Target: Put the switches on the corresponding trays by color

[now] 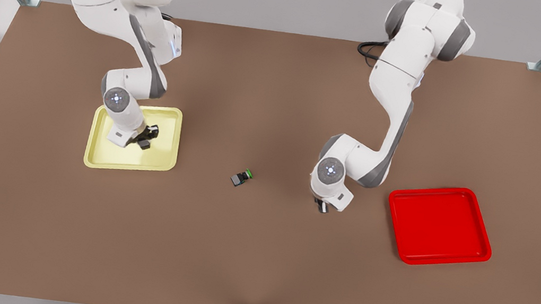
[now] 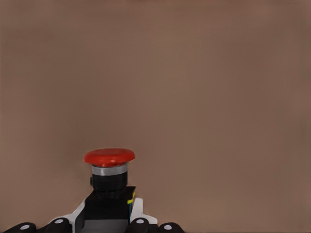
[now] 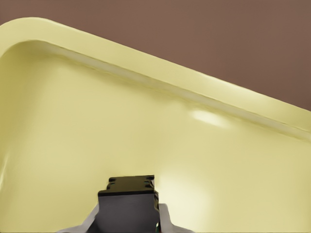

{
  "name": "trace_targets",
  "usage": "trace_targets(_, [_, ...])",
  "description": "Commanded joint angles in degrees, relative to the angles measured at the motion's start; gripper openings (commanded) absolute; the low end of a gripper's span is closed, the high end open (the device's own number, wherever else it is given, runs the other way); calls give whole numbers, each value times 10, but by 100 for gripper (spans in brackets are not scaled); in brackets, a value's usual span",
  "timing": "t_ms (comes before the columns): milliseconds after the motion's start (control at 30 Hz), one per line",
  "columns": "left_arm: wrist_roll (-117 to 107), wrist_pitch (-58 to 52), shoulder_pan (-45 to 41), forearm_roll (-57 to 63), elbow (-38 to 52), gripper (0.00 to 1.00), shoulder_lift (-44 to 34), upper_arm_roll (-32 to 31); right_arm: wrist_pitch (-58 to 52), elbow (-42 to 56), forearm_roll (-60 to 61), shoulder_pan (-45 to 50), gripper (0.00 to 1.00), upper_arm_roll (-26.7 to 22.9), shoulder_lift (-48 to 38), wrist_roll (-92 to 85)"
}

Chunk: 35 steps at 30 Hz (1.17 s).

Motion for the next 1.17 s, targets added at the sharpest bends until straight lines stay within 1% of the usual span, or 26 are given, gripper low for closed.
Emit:
trace_targets(0, [2, -4, 1, 35, 1, 53, -1, 0, -3, -1, -2, 0, 100, -2, -3, 3])
trace_targets(67, [21, -11, 34, 59, 6, 53, -12, 0, -80, -1, 0, 1, 100, -2, -26, 1])
trace_targets(133, [85, -10, 86, 60, 5, 53, -26, 0, -81, -1, 0, -3, 100, -20, -18, 0])
trace_targets(200, [158, -11, 138, 60, 2, 53, -31, -1, -82, 8, 0, -3, 100, -24, -18, 0])
trace_targets(233, [181, -12, 160, 60, 0, 53, -31, -1, -90, 38, 1, -3, 100, -37, -20, -4])
trace_targets(267, [204, -20, 178, 60, -6, 53, -37, 0, -177, 114, 1, -3, 100, -43, -25, 1])
trace_targets(300, [242, -43, 200, 60, -13, 53, -44, 0, -353, 245, 5, -4, 100, -42, -22, 0])
trace_targets(333, [263, -64, 218, 60, -13, 54, -44, 0, -469, 351, 5, -13, 100, -31, -27, 2])
trace_targets(367, [280, -71, 230, 61, -13, 54, -43, 0, -526, 410, 14, -34, 100, 0, -39, 9])
trace_targets(400, [308, -71, 244, 61, -28, 56, -44, 0, -554, 462, 57, -55, 100, 14, -63, 22])
trace_targets(433, [321, -71, 246, 61, -31, 93, -42, 0, -618, 504, 91, -55, 100, 3, -77, 34])
trace_targets(467, [314, -74, 246, 60, -31, 100, -40, 0, -608, 496, 102, -47, 100, 6, -70, 89])
trace_targets(533, [319, -74, 246, 60, -28, 100, -39, 0, -604, 573, 106, -49, 100, 5, -17, 94])
trace_targets(600, [320, -73, 246, 61, -25, 100, -37, 0, -608, 620, 102, -51, 100, 1, 21, 89])
trace_targets(667, [326, -74, 246, 70, -16, 100, -39, 1, -615, 617, 102, -57, 100, 0, 18, 88])
trace_targets(700, [353, -100, 246, 74, 3, 100, -49, 0, -613, 616, 101, -56, 100, 0, 17, 90])
trace_targets(767, [595, -280, 246, 44, 105, 100, -77, -5, -613, 616, 101, -56, 100, 1, 17, 90])
trace_targets(800, [769, -365, 244, 42, 184, 100, -80, -23, -613, 616, 100, -56, 100, 0, 18, 90])
trace_targets(833, [910, -377, 244, 43, 195, 100, -103, -38, -613, 614, 100, -56, 100, 0, 18, 90])
trace_targets(867, [1081, -376, 243, 44, 191, 100, -131, -42, -613, 614, 100, -57, 100, 0, 19, 90])
trace_targets(900, [1170, -371, 240, 39, 178, 100, -156, -43, -612, 614, 100, -57, 100, 0, 19, 90])
trace_targets(933, [1170, -362, 235, 20, 147, 100, -193, -44, -612, 614, 100, -58, 100, -1, 20, 90])
trace_targets(967, [1168, -326, 220, 15, 103, 100, -234, -44, -612, 613, 100, -60, 100, -1, 21, 90])
trace_targets(1000, [1171, -316, 209, 15, 77, 100, -258, -43, -613, 613, 100, -64, 100, -1, 21, 90])
trace_targets(1067, [1171, -316, 203, 17, 76, 100, -265, -43, -613, 611, 100, -65, 100, -1, 22, 90])
trace_targets(1133, [1169, -325, 203, 14, 97, 100, -243, -43, -612, 612, 100, -64, 100, -1, 21, 90])
